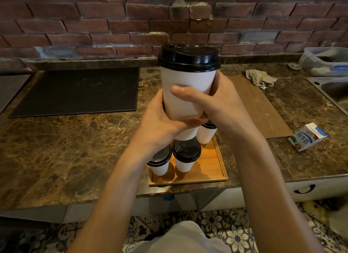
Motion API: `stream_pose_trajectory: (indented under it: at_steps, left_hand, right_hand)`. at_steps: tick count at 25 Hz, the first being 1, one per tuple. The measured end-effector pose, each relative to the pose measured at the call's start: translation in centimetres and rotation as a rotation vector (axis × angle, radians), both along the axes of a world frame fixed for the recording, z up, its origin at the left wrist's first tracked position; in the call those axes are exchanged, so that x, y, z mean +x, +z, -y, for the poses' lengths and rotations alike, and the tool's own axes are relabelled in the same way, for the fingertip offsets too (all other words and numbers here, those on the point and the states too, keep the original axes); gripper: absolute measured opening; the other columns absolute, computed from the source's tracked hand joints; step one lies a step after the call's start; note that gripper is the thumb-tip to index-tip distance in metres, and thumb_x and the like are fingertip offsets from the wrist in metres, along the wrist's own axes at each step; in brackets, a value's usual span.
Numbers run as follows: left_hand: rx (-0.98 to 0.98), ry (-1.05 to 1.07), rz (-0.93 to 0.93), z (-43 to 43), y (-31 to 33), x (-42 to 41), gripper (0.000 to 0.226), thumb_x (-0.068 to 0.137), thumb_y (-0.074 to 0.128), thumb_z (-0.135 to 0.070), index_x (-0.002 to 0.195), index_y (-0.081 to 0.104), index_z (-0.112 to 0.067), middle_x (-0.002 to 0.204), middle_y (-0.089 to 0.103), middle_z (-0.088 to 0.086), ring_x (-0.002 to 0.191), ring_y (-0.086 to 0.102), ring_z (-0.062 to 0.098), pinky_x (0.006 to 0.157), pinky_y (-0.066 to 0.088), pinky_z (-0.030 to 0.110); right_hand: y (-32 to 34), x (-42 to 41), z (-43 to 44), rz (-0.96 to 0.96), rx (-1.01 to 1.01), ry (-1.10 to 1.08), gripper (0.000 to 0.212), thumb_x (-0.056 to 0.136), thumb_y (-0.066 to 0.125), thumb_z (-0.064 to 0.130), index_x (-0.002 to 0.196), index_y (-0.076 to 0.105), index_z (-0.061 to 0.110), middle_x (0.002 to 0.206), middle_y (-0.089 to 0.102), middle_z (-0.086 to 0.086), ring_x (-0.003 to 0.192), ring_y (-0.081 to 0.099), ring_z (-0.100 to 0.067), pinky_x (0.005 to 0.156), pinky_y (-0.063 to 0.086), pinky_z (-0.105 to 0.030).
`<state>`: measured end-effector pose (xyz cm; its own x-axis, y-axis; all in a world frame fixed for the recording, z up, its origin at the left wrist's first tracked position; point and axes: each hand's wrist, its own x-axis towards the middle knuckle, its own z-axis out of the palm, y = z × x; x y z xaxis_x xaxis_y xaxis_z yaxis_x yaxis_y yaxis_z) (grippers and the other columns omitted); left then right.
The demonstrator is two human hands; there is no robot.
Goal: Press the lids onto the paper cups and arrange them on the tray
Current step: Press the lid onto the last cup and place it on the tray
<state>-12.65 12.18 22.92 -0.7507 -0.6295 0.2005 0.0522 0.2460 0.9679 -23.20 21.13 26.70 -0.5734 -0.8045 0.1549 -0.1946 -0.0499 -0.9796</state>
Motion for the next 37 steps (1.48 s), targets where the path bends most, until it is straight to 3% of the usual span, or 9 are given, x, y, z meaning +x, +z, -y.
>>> stream_pose_trajectory:
  at_steps: [7, 11, 17, 27, 31, 34, 37]
  left_hand:
    - [-0.005, 0.069, 0.006, 0.6, -0.8, -0.3, 0.073, 0.063, 0.086, -0.015, 0.124, 0.047, -0.023, 0.104, 0.063, -0.016, 0.091, 0.062, -0.014, 0.067, 0.049, 0.003]
    - [-0.026, 0.052, 0.003, 0.6, -0.4, 0.0, 0.078, 0.062, 0.086, -0.022, 0.129, 0.046, -0.025, 0.112, 0.062, -0.013, 0.101, 0.06, -0.007, 0.073, 0.05, 0.007]
    - [-0.018, 0.002, -0.011, 0.2, 0.1, 0.5, 0.075, 0.055, 0.083, -0.041, 0.122, 0.047, -0.036, 0.103, 0.063, -0.022, 0.098, 0.058, -0.013, 0.069, 0.049, 0.004]
    - [-0.059, -0.012, 0.046, 2.3, -1.8, 3.2, 0.075, 0.066, 0.078, -0.041, 0.133, 0.046, -0.031, 0.126, 0.059, -0.013, 0.117, 0.056, 0.0, 0.097, 0.047, 0.017]
    - [-0.076, 0.136, 0.028, 3.8, -4.0, 4.5, 0.053, 0.077, 0.073, -0.039, 0.125, 0.053, -0.032, 0.123, 0.062, -0.009, 0.114, 0.059, 0.004, 0.097, 0.048, 0.022]
    - [-0.092, 0.281, 0.052, 5.0, -7.1, 5.6, 0.042, 0.08, 0.063, -0.043, 0.121, 0.056, -0.035, 0.12, 0.062, -0.013, 0.113, 0.058, 0.001, 0.095, 0.048, 0.017]
    - [-0.08, 0.392, 0.136, 6.0, -11.1, 6.6, 0.04, 0.084, 0.061, -0.041, 0.123, 0.056, -0.032, 0.126, 0.06, -0.006, 0.118, 0.056, 0.007, 0.1, 0.046, 0.029]
  right_hand:
    - [-0.3, 1.1, 0.6, -0.162, 0.021, -0.153, 0.068, 0.073, 0.082, 0.04, 0.131, 0.053, 0.02, 0.12, 0.064, 0.006, 0.11, 0.061, -0.008, 0.089, 0.057, -0.035]
    - [0.2, 0.6, 0.3, -0.146, -0.013, -0.12, 0.065, 0.073, 0.083, 0.036, 0.129, 0.055, 0.019, 0.118, 0.065, 0.007, 0.108, 0.062, -0.004, 0.086, 0.058, -0.031]
    - [0.0, -0.2, -0.3, -0.084, -0.051, -0.061, 0.062, 0.073, 0.082, 0.032, 0.127, 0.057, 0.017, 0.117, 0.068, 0.004, 0.11, 0.064, -0.009, 0.087, 0.058, -0.03]
    - [-1.1, -2.0, -2.0, -0.132, -0.163, -0.135, 0.057, 0.074, 0.083, 0.025, 0.123, 0.054, 0.022, 0.115, 0.065, 0.015, 0.108, 0.061, 0.006, 0.08, 0.05, -0.008]
    - [-2.3, -3.8, -3.3, -0.19, -0.142, -0.224, 0.063, 0.073, 0.083, 0.028, 0.128, 0.053, 0.02, 0.119, 0.063, 0.015, 0.111, 0.059, 0.008, 0.081, 0.049, -0.006]
    - [-4.0, -5.3, -4.5, -0.231, -0.096, -0.299, 0.077, 0.069, 0.083, 0.037, 0.136, 0.049, 0.018, 0.128, 0.06, 0.014, 0.115, 0.055, 0.009, 0.084, 0.048, -0.005]
    - [-6.5, -6.4, -5.6, -0.223, -0.05, -0.358, 0.085, 0.066, 0.082, 0.045, 0.138, 0.046, 0.02, 0.131, 0.057, 0.013, 0.117, 0.052, 0.01, 0.084, 0.048, -0.005]
